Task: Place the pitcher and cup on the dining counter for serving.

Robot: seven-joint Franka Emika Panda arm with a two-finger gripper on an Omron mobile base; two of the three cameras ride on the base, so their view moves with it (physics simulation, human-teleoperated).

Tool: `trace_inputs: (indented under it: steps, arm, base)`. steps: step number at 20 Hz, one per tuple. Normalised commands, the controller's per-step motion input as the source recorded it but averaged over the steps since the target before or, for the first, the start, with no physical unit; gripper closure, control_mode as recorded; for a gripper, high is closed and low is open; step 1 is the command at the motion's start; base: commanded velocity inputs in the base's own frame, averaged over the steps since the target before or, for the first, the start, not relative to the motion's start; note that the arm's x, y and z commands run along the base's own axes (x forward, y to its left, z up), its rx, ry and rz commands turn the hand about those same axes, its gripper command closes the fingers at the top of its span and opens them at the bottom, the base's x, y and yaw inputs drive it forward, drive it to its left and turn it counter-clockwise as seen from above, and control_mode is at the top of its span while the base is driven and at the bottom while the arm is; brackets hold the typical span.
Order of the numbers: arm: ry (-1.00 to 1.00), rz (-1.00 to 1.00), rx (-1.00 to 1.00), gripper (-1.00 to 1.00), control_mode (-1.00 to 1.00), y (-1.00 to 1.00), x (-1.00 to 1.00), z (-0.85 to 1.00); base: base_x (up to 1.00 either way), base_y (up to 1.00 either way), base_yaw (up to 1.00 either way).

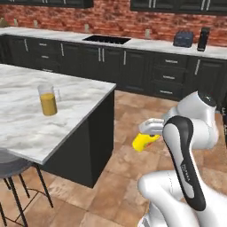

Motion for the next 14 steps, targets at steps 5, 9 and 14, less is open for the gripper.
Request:
trace_inputs:
  steps: [5,9,14]
  arm:
    - [0.00,0.00,0.00,1.00,1.00,0.00,0.00,0.00]
    - [0.00,0.00,0.00,1.00,1.00,0.00,0.00,0.00]
    - [0.00,0.00,0.00,1.00,1.00,0.00,0.00,0.00]
  base:
    - [0.99,0.00,0.57]
    - [0.97,0.00,0.43]
    - [0.45,0.06,0.67]
